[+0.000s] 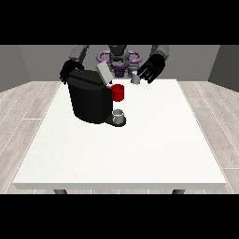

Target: Insert the coffee pod into the coffee machine and close the lid

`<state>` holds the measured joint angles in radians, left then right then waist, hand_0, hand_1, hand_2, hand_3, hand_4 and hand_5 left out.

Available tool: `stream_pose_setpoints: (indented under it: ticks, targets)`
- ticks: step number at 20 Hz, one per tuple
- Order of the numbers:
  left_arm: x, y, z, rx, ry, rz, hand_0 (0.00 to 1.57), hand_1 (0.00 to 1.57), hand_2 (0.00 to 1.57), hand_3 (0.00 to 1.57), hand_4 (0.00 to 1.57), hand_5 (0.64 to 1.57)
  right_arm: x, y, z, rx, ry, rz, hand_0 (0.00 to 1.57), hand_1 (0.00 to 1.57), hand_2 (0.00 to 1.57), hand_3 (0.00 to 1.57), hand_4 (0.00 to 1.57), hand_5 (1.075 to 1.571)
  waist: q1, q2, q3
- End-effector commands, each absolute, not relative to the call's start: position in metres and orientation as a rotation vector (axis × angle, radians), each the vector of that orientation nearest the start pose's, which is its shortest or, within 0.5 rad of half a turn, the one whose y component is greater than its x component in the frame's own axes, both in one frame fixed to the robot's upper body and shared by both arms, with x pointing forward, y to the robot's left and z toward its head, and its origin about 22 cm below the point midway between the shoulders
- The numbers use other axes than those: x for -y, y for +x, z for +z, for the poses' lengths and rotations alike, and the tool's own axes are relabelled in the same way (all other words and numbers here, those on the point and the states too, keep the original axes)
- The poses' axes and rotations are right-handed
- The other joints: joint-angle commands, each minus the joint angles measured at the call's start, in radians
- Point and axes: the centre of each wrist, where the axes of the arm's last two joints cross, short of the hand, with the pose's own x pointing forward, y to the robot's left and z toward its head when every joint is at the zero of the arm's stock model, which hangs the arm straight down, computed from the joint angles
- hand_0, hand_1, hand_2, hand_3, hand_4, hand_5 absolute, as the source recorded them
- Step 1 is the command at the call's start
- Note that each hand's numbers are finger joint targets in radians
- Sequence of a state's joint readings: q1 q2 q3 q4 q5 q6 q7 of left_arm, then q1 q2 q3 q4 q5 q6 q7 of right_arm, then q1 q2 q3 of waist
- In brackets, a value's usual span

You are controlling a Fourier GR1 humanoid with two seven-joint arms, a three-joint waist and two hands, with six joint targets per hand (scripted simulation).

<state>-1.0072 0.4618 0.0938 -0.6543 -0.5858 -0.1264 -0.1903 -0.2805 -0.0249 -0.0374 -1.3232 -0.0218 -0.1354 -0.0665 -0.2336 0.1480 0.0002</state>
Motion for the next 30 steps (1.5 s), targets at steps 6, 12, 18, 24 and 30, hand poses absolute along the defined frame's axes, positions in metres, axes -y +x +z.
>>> stream_pose_setpoints:
  ticks: [6, 12, 18, 24, 30]
  targets:
    - [-0.277, 0.457, 0.235, 1.699, 0.701, -0.835, 1.26, 1.26, 1.32, 1.25, 0.52, 1.571, 0.2, 0.318, 0.032, 1.689, -0.071, -0.002, 0.0, 0.0, 0.0, 0.0, 0.52, 1.571, -0.05, 0.055, -0.0001]
    - [-0.272, 0.458, 0.224, 1.674, 0.736, -0.846, 1.26, 1.26, 1.3, 1.24, 0.49, 1.571, 0.222, 0.315, 0.026, 1.699, -0.08, -0.035, 0.0, 0.0, 0.0, 0.0, 0.52, 1.571, -0.053, 0.058, 0.0]
    - [-0.277, 0.459, 0.233, 1.699, 0.725, -0.865, 1.29, 1.29, 1.32, 1.22, 0.5, 1.571, 0.198, 0.318, 0.036, 1.739, -0.047, -0.06, 0.0, 0.0, 0.0, 0.0, 0.53, 1.571, -0.054, 0.111, 0.0]
    - [-0.244, 0.463, 0.241, 1.699, 0.706, -0.881, 1.23, 1.23, 1.28, 1.21, 0.51, 1.571, 0.205, 0.32, 0.026, 1.728, -0.07, -0.082, 0.0, 0.0, 0.0, 0.0, 0.5, 1.571, -0.034, 0.087, 0.0004]
    - [-0.251, 0.464, 0.233, 1.675, 0.719, -0.862, 1.18, 1.18, 1.26, 1.19, 0.5, 1.571, 0.203, 0.316, 0.037, 1.731, -0.054, -0.048, 0.0, 0.0, 0.0, 0.0, 0.48, 1.571, -0.08, 0.101, 0.0]
